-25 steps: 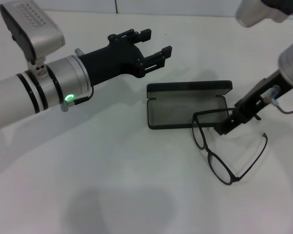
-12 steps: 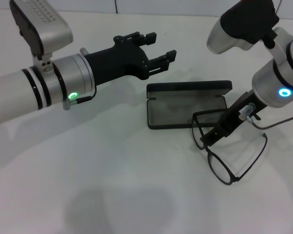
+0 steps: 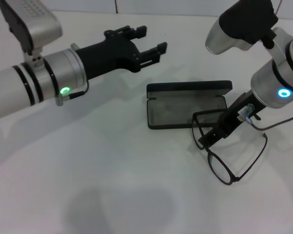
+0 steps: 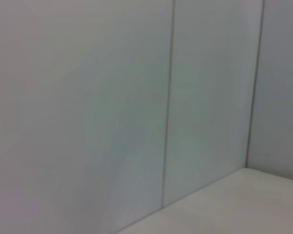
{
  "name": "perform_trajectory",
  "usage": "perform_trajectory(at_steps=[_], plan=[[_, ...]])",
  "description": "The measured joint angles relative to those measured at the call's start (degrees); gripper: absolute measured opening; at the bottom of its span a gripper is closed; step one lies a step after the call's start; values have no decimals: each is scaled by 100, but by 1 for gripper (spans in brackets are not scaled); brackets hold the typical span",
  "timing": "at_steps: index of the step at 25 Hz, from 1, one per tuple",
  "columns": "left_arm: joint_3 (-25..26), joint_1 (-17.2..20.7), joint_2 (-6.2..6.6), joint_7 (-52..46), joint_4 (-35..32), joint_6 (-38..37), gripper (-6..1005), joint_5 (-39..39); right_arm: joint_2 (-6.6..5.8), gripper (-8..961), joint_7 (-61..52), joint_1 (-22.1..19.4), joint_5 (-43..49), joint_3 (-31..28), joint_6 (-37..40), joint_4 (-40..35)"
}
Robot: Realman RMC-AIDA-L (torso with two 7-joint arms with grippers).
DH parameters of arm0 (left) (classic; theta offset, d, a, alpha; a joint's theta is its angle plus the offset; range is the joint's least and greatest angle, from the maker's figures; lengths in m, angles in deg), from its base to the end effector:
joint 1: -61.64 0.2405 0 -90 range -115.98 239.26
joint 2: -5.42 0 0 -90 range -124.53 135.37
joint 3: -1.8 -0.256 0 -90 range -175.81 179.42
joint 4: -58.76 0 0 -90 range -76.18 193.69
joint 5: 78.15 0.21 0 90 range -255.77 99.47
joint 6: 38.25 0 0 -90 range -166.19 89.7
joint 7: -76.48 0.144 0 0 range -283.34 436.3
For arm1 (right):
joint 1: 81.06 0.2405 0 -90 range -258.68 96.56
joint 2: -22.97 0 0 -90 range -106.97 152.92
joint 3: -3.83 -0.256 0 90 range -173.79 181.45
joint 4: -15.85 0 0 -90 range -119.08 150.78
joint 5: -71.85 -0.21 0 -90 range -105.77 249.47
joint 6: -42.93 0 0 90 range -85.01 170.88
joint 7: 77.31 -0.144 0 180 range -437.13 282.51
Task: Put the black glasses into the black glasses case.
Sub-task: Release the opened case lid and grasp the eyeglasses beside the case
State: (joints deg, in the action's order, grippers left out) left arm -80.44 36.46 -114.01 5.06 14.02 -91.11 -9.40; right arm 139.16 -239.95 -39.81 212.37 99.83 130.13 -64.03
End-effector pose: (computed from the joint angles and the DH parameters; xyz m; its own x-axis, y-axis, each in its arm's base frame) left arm -0.2054 0.3737 -0.0388 0.7693 0.1593 0.6187 0.4812 -0.7814 -0.3972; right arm 0.1142 0.3443 -0.0374 0.7646 -0.5954 0.2467 -0.4954 -0.7878 -0.3661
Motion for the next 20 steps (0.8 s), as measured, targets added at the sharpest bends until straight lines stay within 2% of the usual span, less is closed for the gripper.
perform_trajectory(at_steps=[4, 20], plan=[[133, 30, -1, -2, 12, -16, 681, 0, 0, 854, -2, 47, -41, -95, -18, -32], [139, 17, -1, 58, 56, 31, 681, -2, -1, 845, -9, 353, -195, -33, 253, 242]])
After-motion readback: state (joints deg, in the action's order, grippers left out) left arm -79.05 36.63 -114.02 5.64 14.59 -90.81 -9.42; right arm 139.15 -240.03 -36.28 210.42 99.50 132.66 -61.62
